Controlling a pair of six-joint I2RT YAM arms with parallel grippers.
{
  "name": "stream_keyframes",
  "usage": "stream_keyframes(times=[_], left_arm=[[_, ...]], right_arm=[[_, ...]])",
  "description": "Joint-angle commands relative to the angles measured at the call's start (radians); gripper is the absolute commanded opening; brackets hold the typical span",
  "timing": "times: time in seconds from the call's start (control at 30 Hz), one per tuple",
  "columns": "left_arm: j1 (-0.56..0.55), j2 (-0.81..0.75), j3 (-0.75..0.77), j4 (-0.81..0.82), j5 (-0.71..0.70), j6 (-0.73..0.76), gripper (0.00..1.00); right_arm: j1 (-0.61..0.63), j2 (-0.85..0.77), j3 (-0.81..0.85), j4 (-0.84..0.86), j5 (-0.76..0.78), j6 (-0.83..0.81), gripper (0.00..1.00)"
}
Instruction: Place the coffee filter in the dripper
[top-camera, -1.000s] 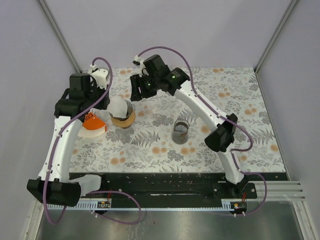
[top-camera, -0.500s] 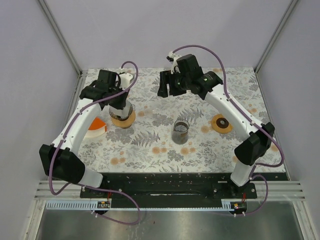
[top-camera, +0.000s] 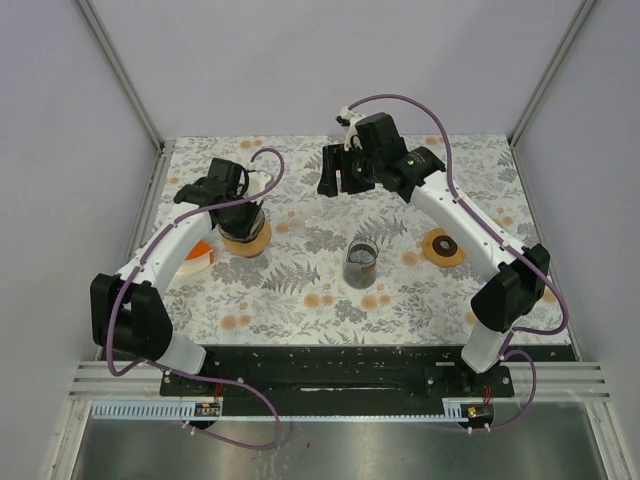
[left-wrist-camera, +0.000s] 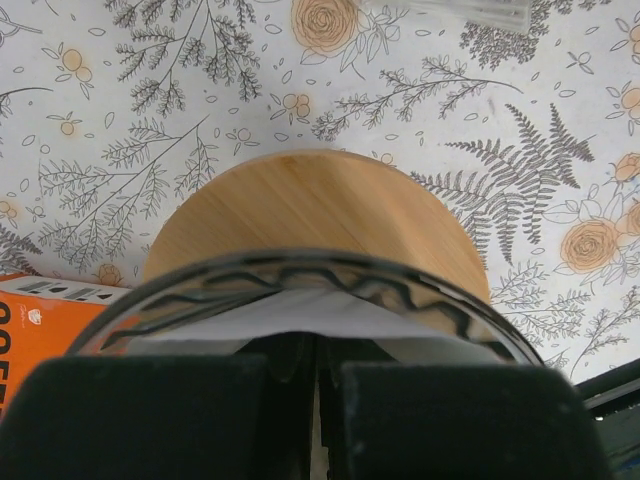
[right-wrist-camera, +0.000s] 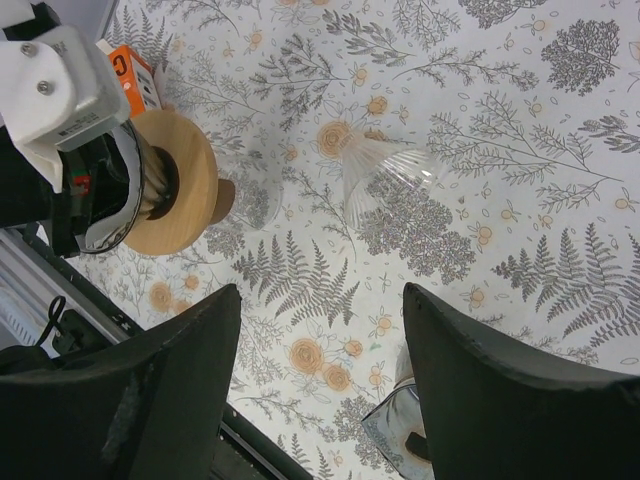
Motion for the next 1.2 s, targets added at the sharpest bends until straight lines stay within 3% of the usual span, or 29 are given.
stream_keyframes(times=[0.0, 0.43, 0.6, 0.7, 1.17], left_arm=[[-0.001, 0.001, -0.051, 0.089, -0.021, 0.028, 0.0], [-0.001, 0.047, -0.045, 0.106, -0.02, 0.032, 0.0], [0.001, -0.006, 0.032, 0.065, 0.006, 0.031, 0.19], [-0.001, -0.023, 0.075, 0.034, 0.002, 0.035, 0.26], [0.004, -0.04, 0.161, -0.033, -0.044, 0.063, 0.38]], right_arm=[[-0.001, -0.041, -0.01, 0.051, 0.0, -0.002, 0.74], [-0.001, -0.035, -0.02, 0.054, -0.005, 0.0, 0.74], [-0.001, -0.03, -0.018, 0.054, -0.014, -0.003, 0.74], [-0.004, -0.03, -0.018, 0.053, -0.02, -0.002, 0.74], [-0.001, -0.039, -0.02, 0.054, -0.035, -0.02, 0.75]])
